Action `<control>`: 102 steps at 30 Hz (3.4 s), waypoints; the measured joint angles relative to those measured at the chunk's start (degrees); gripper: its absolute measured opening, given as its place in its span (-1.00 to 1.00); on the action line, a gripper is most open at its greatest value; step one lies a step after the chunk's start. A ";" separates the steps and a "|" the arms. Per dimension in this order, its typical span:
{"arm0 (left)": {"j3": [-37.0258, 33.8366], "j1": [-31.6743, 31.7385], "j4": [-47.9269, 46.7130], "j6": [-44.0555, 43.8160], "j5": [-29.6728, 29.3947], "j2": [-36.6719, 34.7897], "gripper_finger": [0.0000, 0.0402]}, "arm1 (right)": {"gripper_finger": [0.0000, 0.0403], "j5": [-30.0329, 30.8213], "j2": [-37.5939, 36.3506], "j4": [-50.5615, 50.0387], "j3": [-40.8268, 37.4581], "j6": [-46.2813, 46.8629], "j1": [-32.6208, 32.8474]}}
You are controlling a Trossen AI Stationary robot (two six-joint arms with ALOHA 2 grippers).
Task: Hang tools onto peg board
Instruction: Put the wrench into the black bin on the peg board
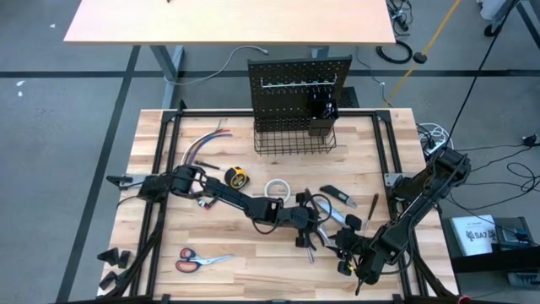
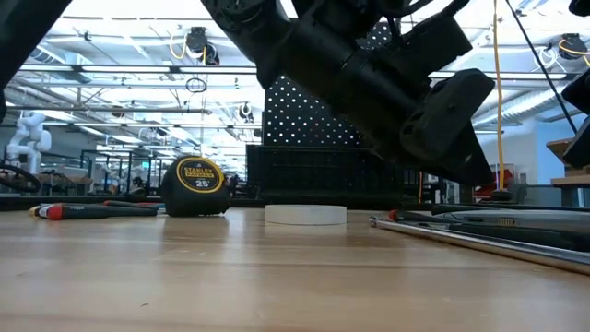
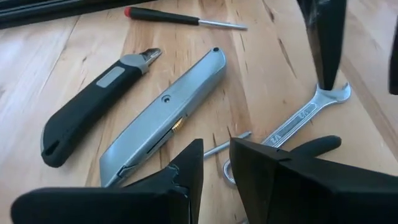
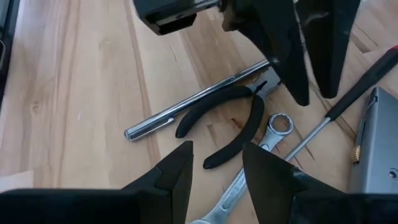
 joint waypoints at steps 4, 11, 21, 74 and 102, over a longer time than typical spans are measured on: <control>0.23 0.00 1.00 0.00 0.42 0.67 -0.57 | -0.35 -0.02 0.00 0.14 0.00 0.00 0.00; 0.17 0.13 1.19 -0.35 1.37 1.83 -0.57 | -0.35 -0.10 -0.02 0.16 0.00 0.00 0.00; 0.19 0.17 1.49 -0.37 1.99 2.76 -0.57 | -0.35 -0.12 -0.02 0.21 0.00 -0.07 -0.02; 0.12 0.79 1.08 -0.46 5.31 2.67 -0.57 | -0.35 -0.02 -0.04 0.25 0.00 -0.09 -0.02; 0.36 2.08 0.81 -1.99 4.15 5.05 -0.57 | -0.35 -2.04 -0.04 -2.63 0.04 14.62 -2.20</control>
